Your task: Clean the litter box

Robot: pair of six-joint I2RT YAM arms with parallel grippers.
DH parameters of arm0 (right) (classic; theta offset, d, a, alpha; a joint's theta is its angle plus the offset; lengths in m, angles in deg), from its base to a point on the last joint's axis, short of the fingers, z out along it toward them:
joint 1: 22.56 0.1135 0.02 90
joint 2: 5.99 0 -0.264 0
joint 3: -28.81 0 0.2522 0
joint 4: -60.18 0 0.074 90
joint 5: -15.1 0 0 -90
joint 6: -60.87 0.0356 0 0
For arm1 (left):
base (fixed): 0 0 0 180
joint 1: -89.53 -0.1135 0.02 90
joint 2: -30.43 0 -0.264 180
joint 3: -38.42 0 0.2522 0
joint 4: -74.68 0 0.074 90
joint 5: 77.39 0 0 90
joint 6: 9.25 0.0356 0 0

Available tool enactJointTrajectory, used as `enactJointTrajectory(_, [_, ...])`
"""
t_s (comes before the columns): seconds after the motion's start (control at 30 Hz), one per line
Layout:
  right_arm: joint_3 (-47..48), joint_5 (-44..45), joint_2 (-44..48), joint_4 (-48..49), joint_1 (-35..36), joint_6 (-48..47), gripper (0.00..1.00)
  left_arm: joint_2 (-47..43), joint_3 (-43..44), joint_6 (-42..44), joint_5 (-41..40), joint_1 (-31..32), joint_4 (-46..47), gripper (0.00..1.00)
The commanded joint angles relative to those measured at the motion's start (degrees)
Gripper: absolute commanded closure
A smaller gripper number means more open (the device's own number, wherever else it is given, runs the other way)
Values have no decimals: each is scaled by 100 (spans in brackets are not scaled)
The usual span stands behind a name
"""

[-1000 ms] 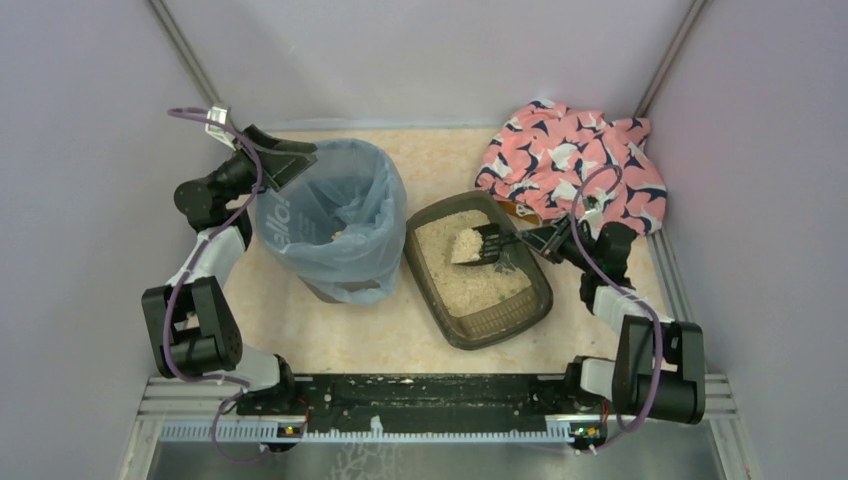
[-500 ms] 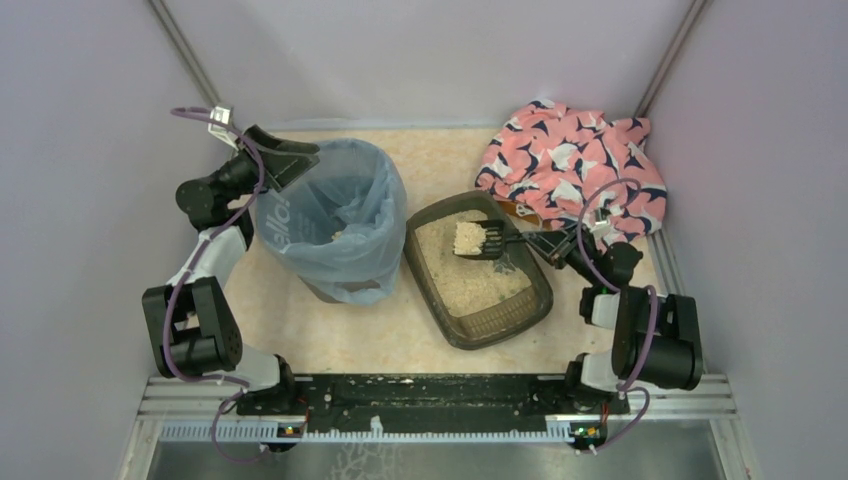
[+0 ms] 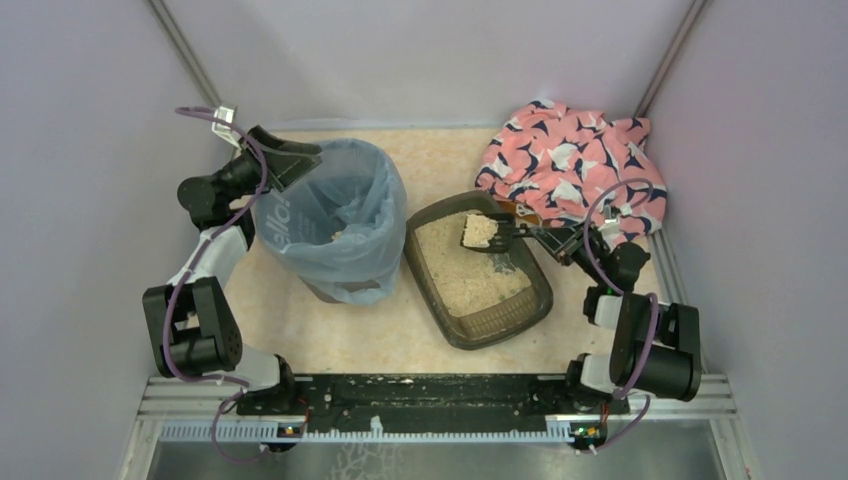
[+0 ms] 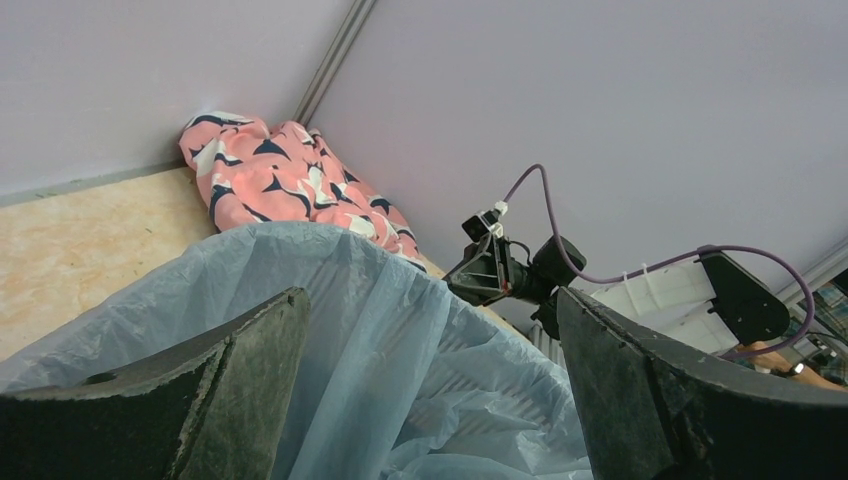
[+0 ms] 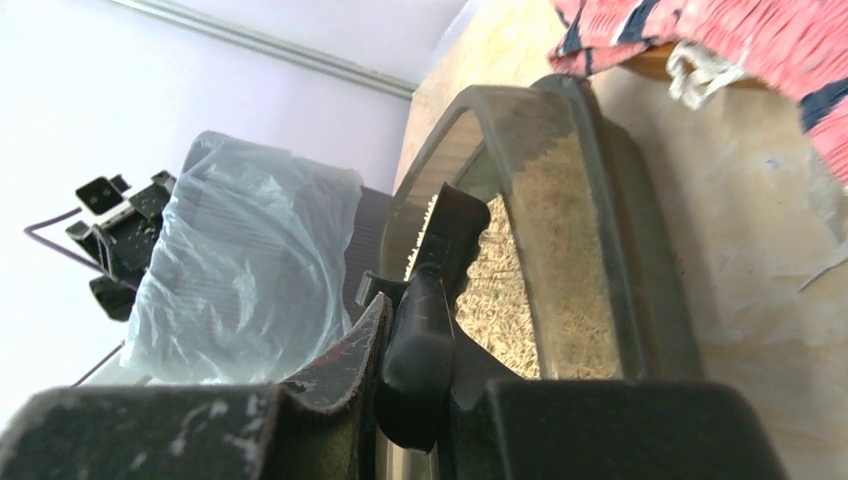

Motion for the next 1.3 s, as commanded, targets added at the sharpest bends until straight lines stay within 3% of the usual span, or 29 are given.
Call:
enactJointTrajectory(0.0, [129,38,171,410,18,27,100,-60,68,97,51,42,60,1])
enactJointTrajectory(0.13, [32,99,-126,1229,309,398,100,-63,75,35,19,50,129,1])
enactJointTrajectory(0.2, [-125,120,-272,1677,82,648,100,-69,67,7,70,49,172,1])
enactJointTrajectory(0.4, [-182,67,-322,1716,36,618,100,-94,50,40,46,58,133,1])
enactJointTrajectory(0.5, [-149,156,-267,1514,376,494,100,-100,59,62,14,72,103,1])
enactJointTrajectory(0.6, [-265,331,-222,1813,119,658,100,-93,40,47,46,71,128,1])
enactJointTrajectory(0.67, [-66,201,-389,1788,514,557,100,-108,57,79,-2,75,89,1])
enactJointTrajectory(0.83, [-228,240,-1274,3384,342,1400,100,-76,47,5,42,86,200,1])
enactJointTrajectory(1.13, [-278,231,-1227,3399,78,1348,100,-75,62,161,35,105,-21,1])
enactJointTrajectory(1.27, [-150,184,-1258,3385,387,1318,100,-59,65,138,30,141,10,1])
